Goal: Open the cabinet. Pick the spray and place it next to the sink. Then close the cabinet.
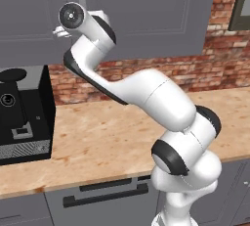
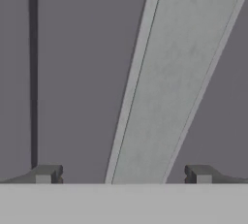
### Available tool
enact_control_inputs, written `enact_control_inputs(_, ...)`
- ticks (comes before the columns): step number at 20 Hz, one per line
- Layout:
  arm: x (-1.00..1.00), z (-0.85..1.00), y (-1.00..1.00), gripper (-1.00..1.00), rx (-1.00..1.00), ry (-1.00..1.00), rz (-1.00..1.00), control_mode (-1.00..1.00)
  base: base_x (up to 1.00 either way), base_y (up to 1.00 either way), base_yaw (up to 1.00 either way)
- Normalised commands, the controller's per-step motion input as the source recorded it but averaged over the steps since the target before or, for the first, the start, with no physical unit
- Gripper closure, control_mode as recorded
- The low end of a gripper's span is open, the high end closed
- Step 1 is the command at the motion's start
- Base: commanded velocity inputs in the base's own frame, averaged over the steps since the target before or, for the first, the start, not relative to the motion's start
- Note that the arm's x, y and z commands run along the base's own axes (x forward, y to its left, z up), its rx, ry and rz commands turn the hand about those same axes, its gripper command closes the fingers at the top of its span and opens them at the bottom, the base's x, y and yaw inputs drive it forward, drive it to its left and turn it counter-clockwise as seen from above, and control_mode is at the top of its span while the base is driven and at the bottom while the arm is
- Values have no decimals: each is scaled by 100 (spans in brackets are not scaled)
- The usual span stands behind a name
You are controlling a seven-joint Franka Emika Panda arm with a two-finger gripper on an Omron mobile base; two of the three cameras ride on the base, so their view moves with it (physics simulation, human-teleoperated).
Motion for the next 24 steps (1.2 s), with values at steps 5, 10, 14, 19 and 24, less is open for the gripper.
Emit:
enact_control_inputs(5,13,-12,15,-100,0,-15,-6,-100,0,0,0)
enact_control_inputs(10,20,-8,9,-100,0,-10,-7,-100,0,0,0)
enact_control_inputs(14,35,0,0,-100,0,-3,-8,-100,0,0,0)
enact_control_inputs(19,58,-11,-1,-100,-1,-3,-4,-100,0,0,0)
enact_control_inputs(24,58,-23,-9,-100,0,-1,-2,-100,0,0,0)
